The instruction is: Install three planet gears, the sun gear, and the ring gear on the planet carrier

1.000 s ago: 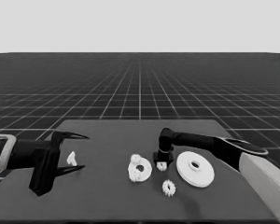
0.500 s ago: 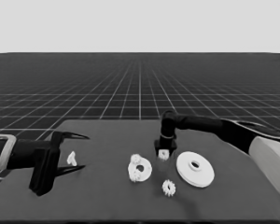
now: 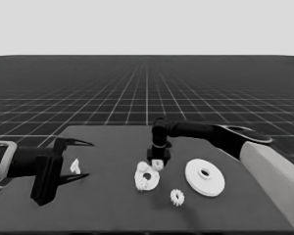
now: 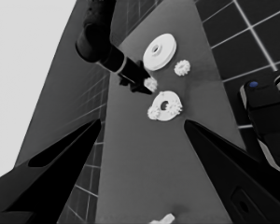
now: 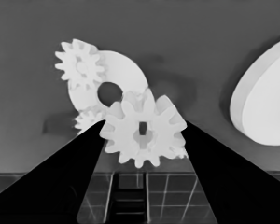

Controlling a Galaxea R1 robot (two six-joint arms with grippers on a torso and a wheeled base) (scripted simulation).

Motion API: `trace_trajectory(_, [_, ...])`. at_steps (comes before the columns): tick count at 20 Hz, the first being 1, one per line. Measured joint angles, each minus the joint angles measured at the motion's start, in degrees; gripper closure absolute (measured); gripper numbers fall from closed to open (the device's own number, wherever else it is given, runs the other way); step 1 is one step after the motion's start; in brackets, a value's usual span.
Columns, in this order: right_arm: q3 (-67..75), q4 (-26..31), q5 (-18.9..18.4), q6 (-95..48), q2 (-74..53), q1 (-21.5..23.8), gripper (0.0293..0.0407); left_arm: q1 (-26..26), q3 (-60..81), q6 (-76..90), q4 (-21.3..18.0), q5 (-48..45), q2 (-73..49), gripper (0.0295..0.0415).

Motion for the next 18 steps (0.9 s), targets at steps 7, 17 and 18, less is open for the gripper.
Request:
trace_trajectory(7, [-5.4,-7.8,2.9,-3.1,1.6,-8.3,0.0388,0.0,0.0,0.0,0.0,0.0,0.0,0.0326])
trace_trajectory(17, [-5.9,-8.3,3.2,-3.4,1.8,-8.8,0.0316,0.0,0.0,0.0,0.0,0.0,0.0,0.0326])
trace_trajectory(18, [-5.9,-8.3,3.2,-3.4,1.8,-8.8,0.0315,0.0,0.0,0.0,0.0,0.0,0.0,0.0326])
